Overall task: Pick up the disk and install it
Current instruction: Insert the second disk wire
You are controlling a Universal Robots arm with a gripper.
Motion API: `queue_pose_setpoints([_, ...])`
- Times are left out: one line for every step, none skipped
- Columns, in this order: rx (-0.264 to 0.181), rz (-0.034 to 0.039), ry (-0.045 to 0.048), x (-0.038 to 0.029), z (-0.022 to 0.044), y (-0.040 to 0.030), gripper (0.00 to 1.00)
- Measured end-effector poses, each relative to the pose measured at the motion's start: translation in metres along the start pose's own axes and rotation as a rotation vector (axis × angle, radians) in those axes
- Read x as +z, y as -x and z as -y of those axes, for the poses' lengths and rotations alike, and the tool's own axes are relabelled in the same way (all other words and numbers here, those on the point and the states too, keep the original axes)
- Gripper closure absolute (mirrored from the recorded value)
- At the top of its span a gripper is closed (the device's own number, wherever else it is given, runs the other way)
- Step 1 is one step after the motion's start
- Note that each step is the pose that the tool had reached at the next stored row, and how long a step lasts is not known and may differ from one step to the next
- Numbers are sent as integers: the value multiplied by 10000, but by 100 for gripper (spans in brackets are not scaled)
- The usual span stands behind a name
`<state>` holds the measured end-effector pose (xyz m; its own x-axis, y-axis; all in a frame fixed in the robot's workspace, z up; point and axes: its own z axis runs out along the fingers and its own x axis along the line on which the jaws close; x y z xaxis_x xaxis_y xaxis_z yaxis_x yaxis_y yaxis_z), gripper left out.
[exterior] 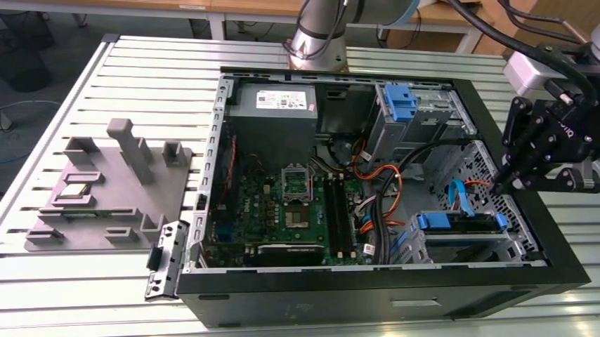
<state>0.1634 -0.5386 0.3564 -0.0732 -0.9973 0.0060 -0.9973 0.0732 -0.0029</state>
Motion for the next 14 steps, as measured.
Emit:
queue_pose_setpoints([-1,-68,-4,6,2,0,76])
queue_pose_setpoints([-2,-149,-6,11,6,2,76])
queue_pose_setpoints([-2,-242,-6,15,8,3,76])
queue_pose_setpoints([-2,-339,-6,19,10,4,76])
queue_pose_setpoints([-1,-430,-5,25,11,6,76])
queue_pose_setpoints([-1,-508,-2,32,11,7,76])
queue_pose_setpoints([-2,-571,4,39,12,8,76])
queue_pose_setpoints([-3,-605,10,43,13,9,76])
queue_pose_setpoints([-3,-607,10,43,12,9,76])
queue_pose_setpoints([-5,-609,10,42,13,10,76])
queue_pose_setpoints([-5,-611,10,40,13,10,76])
queue_pose_setpoints([-6,-613,10,32,13,10,76])
queue_pose_setpoints([-6,-611,10,17,13,10,76])
queue_pose_setpoints([-6,-610,10,-3,13,10,76])
